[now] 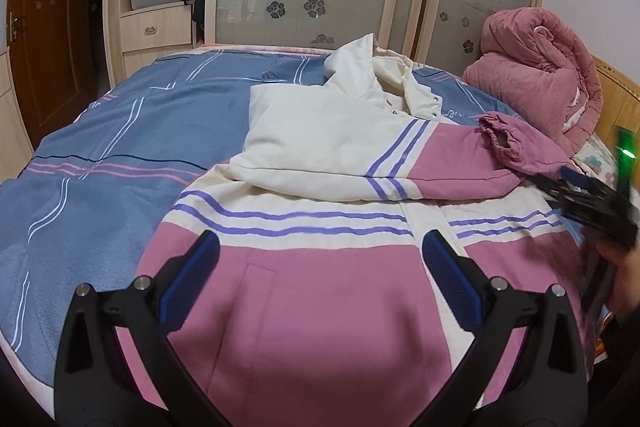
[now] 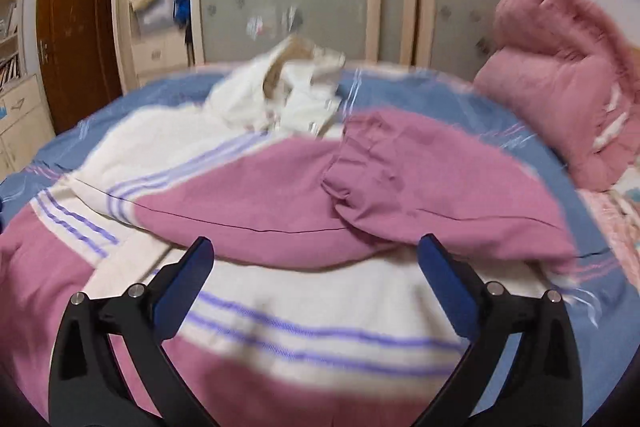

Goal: Fold large clothes
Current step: 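Fold the held sleeve across the jacket front with the right tool, release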

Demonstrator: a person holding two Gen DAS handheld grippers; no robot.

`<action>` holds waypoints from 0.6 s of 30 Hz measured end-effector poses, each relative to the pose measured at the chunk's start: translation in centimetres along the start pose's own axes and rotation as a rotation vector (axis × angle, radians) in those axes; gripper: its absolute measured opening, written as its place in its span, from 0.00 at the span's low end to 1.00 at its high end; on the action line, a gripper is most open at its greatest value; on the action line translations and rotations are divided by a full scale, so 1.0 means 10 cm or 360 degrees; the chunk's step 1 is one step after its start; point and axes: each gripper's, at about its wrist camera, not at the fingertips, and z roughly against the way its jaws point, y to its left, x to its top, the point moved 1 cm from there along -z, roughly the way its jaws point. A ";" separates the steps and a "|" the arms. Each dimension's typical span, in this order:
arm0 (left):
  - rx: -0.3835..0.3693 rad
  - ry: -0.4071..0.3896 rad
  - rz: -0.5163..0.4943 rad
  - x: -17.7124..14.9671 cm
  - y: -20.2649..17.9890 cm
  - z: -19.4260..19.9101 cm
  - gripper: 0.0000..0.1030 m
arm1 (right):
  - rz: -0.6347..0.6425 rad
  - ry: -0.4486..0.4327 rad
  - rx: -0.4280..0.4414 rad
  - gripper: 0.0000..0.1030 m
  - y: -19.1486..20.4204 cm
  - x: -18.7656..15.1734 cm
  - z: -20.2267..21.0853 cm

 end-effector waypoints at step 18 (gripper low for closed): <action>-0.0021 0.0030 0.0015 -0.03 -0.03 -0.07 0.98 | 0.1616 -0.0012 -0.0982 0.99 0.44 -0.41 -0.12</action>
